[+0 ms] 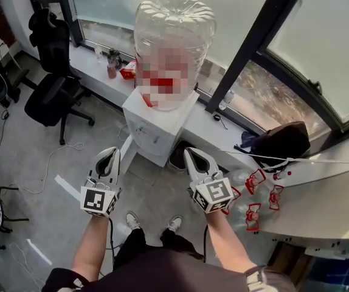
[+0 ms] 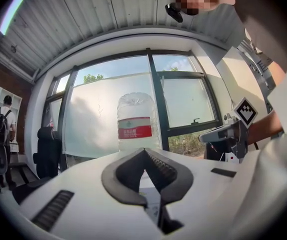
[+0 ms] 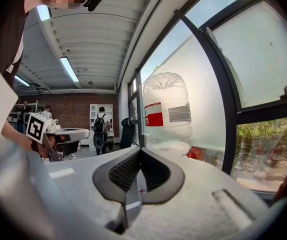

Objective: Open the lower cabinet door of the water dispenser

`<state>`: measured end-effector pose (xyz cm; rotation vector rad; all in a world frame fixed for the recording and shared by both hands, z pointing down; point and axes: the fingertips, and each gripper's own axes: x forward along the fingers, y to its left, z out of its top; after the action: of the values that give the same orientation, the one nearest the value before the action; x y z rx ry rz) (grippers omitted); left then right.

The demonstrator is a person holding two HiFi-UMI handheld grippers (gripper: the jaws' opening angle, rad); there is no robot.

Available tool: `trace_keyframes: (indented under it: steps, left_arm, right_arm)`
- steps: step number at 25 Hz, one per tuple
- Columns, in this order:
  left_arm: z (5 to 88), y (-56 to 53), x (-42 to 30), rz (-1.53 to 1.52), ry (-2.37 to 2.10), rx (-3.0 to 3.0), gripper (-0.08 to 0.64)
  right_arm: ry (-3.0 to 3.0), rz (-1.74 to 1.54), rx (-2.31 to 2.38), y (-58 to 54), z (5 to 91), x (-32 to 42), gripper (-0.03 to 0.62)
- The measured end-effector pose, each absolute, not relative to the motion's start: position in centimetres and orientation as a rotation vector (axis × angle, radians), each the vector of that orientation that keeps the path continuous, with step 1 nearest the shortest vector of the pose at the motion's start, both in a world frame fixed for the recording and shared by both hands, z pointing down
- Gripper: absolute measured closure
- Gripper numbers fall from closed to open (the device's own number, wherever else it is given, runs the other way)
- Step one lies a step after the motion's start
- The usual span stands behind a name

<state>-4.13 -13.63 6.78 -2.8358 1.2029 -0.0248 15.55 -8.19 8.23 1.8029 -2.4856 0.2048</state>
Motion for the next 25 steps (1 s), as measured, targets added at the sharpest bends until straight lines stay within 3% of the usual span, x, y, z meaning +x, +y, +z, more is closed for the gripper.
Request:
trace_keyframes:
  steps: [14, 25]
  left_arm:
    - [-4.3, -8.5, -4.0, 0.145, 1.191, -2.735, 0.554]
    - [-5.2, -7.5, -7.5, 0.134, 1.288, -2.664, 0.554]
  right_arm:
    - [-2.466, 0.217, 1.96, -3.3, 3.7, 22.9, 0.588]
    - [-2.323, 0.191, 2.164, -0.6, 3.1, 27.5, 0.588]
